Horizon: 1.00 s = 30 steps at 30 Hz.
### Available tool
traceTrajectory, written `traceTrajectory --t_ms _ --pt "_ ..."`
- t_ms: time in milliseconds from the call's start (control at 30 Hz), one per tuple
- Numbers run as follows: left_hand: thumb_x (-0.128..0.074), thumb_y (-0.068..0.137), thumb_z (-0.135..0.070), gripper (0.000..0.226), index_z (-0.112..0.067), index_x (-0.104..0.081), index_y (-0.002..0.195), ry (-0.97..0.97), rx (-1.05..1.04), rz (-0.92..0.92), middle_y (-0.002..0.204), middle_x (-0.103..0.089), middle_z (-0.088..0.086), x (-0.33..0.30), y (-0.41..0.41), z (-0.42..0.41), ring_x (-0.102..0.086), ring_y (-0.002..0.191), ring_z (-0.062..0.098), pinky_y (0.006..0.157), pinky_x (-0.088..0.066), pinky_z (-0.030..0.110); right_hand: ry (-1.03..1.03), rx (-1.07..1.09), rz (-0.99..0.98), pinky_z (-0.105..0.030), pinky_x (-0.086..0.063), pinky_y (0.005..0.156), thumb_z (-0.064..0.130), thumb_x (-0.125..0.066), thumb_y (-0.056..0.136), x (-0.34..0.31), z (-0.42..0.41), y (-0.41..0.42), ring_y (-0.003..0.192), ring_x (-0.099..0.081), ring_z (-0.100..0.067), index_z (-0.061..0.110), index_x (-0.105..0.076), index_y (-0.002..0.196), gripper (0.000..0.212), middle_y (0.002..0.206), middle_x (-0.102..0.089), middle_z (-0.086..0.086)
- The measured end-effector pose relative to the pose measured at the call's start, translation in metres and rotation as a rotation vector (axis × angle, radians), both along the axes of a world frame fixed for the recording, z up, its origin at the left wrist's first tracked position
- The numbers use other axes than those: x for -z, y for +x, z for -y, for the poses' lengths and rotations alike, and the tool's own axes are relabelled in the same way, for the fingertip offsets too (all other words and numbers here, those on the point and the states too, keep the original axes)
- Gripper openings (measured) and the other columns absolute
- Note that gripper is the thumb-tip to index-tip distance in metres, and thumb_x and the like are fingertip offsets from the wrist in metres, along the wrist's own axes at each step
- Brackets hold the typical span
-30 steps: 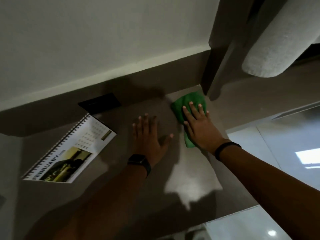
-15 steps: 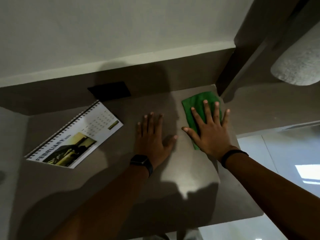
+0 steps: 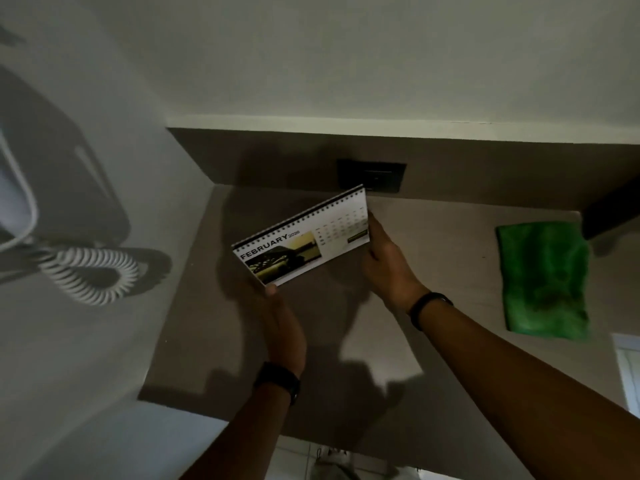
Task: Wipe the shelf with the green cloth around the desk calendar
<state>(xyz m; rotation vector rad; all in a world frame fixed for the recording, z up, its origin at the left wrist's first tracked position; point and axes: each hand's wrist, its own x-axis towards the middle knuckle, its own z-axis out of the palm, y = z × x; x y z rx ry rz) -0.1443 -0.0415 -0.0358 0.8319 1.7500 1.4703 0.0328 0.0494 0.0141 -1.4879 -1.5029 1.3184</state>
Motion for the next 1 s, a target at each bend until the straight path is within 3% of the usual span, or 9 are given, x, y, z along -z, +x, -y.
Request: traceTrajectory --t_ms 100,233,400,567,633,700,767,900,1000 --pt "-0.038 0.093 -0.085 0.060 -0.058 -0.033 0.146 -0.001 0.052 0.021 0.153 -0.040 -0.029 0.000 -0.011 -0.007 -0.044 0.137 -0.018 0.110 -0.038 0.010 0.010 0.055 -0.059 -0.029 -0.050 0.111 0.016 -0.054 0.094 0.004 0.006 -0.009 0.131 -0.057 -0.005 0.049 -0.032 0.148 0.067 0.142 -0.056 0.011" --pt "-0.032 0.094 -0.082 0.080 -0.039 -0.029 0.162 -0.028 0.061 0.033 0.170 -0.032 -0.005 0.005 -0.033 -0.030 -0.034 0.155 0.012 0.130 -0.025 0.040 0.001 0.128 -0.093 -0.036 -0.048 0.115 0.007 -0.047 0.095 0.005 0.009 -0.023 0.134 -0.054 -0.004 0.043 -0.034 0.154 0.070 0.147 -0.054 0.011" --pt "-0.028 0.099 -0.073 0.062 -0.044 -0.045 0.150 -0.083 0.178 0.022 0.142 -0.061 -0.030 0.006 -0.069 -0.087 -0.054 0.133 -0.008 0.106 -0.045 0.015 -0.018 0.215 -0.143 -0.053 -0.047 0.115 -0.008 -0.047 0.095 0.011 0.011 -0.044 0.142 -0.050 -0.021 0.036 -0.024 0.161 0.083 0.159 -0.045 -0.001" --pt "-0.029 0.092 -0.084 0.054 -0.059 -0.041 0.138 -0.119 0.284 -0.068 0.132 -0.051 -0.046 0.000 -0.082 -0.121 -0.047 0.122 -0.028 0.100 -0.036 -0.001 -0.033 0.289 -0.136 -0.051 -0.043 0.119 -0.016 -0.045 0.093 0.018 0.011 -0.063 0.151 -0.038 -0.020 0.030 -0.010 0.165 0.092 0.165 -0.036 -0.001" --pt "-0.029 0.082 -0.098 0.084 -0.050 -0.038 0.151 -0.135 0.285 -0.088 0.149 -0.051 -0.028 -0.004 -0.082 -0.122 -0.045 0.135 -0.017 0.112 -0.033 0.008 -0.044 0.303 -0.128 -0.044 -0.041 0.121 -0.015 -0.045 0.093 0.022 0.010 -0.066 0.152 -0.035 -0.013 0.029 -0.006 0.165 0.093 0.167 -0.032 0.000" --pt "-0.025 0.074 -0.105 0.119 -0.029 -0.027 0.166 -0.144 0.292 -0.096 0.168 -0.039 -0.005 -0.001 -0.084 -0.120 -0.037 0.152 0.006 0.126 -0.027 0.027 -0.043 0.298 -0.116 -0.019 -0.039 0.118 -0.015 -0.045 0.092 0.025 0.010 -0.066 0.141 -0.034 0.013 0.028 -0.004 0.166 0.095 0.166 -0.028 0.010" --pt "-0.022 0.078 -0.101 0.119 -0.023 -0.022 0.168 -0.164 0.320 -0.123 0.170 -0.031 -0.006 0.000 -0.085 -0.117 -0.032 0.153 0.010 0.126 -0.026 0.033 -0.041 0.285 -0.085 0.005 -0.029 0.104 -0.016 -0.045 0.091 0.030 0.011 -0.065 0.131 -0.030 0.027 0.025 -0.002 0.166 0.096 0.160 -0.028 0.015" --pt "-0.030 0.094 -0.075 0.085 -0.024 -0.031 0.162 -0.126 0.325 -0.154 0.160 -0.044 -0.005 -0.011 -0.082 -0.117 -0.046 0.139 -0.004 0.122 -0.036 0.031 -0.076 0.239 -0.070 0.011 -0.027 0.094 -0.015 -0.045 0.092 0.026 0.009 -0.059 0.143 -0.025 0.001 0.025 0.001 0.166 0.096 0.169 -0.025 0.003" --pt "-0.045 0.093 -0.069 0.098 -0.019 -0.008 0.170 -0.050 0.253 -0.279 0.176 -0.018 0.009 -0.017 -0.076 -0.112 -0.023 0.160 0.020 0.129 -0.028 0.046 -0.083 0.250 -0.102 0.001 -0.032 0.105 -0.011 -0.048 0.095 0.015 0.022 -0.050 0.152 -0.026 -0.014 0.027 0.007 0.164 0.097 0.172 -0.018 0.000"
